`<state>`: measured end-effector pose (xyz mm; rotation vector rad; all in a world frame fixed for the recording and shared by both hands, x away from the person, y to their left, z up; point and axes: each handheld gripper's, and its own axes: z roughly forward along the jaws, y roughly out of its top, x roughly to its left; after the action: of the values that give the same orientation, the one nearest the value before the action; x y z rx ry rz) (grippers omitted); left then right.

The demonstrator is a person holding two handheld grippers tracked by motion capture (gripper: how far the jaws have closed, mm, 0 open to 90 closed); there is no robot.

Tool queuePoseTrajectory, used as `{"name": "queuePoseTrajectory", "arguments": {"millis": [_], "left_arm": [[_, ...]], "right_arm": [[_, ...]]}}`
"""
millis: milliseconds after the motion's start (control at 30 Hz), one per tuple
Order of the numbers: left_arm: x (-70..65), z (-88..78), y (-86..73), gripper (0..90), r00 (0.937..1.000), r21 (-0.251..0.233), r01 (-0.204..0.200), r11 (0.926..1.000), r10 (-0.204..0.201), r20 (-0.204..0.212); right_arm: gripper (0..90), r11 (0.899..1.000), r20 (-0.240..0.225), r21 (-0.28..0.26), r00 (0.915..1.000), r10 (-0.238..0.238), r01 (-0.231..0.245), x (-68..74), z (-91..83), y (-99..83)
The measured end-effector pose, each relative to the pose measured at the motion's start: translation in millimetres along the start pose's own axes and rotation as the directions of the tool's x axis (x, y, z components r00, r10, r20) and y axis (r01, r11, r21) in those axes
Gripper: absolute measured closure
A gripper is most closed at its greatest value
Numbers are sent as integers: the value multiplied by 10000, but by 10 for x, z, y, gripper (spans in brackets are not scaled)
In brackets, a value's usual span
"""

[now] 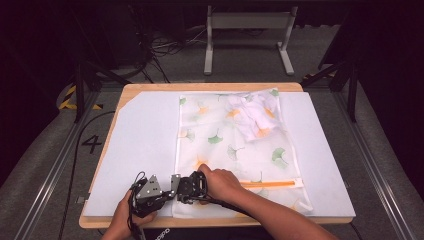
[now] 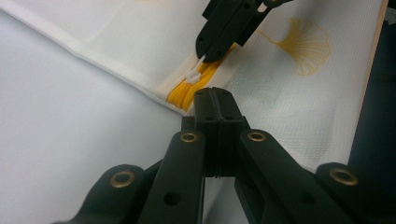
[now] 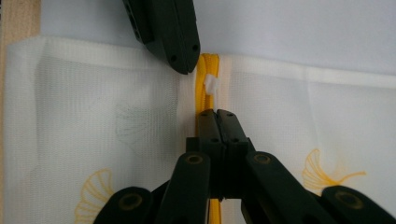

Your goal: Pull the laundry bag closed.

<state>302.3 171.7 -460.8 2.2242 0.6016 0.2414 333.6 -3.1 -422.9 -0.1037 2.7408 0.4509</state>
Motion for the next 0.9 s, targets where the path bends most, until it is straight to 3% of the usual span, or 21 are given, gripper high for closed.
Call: {"name": "queuePoseTrajectory", "arguments": {"millis": [367, 433, 500, 600, 733, 900], "left_arm": [[7, 1, -2, 900, 10000, -2, -4, 10000, 4, 62], [8, -2, -2, 900, 10000, 6, -45, 10000, 45, 26], [9, 0, -4, 900, 10000, -44, 69, 10000, -69, 32], [10, -1, -7, 900, 9999, -53, 114, 9999, -114, 54], [8, 0, -11, 900, 9999, -97, 144, 9998, -143, 25], [11, 2, -11, 900, 9997, -106, 203, 9997, -202, 110]], "right_arm": [[816, 9996, 240, 275, 9997, -56, 49, -14, 68, 105], [844, 9991, 187, 379, 9996, -221, 213, -35, 76, 123], [896, 9957, 75, 605, 9975, -703, 698, -11, 80, 155], [900, 9868, 391, 968, 9901, -1345, 1302, 49, 86, 196], [900, 9950, 213, 752, 9975, -669, 651, 14, 68, 145], [900, 9984, 360, 542, 9991, -208, 188, 28, 39, 66]]}}
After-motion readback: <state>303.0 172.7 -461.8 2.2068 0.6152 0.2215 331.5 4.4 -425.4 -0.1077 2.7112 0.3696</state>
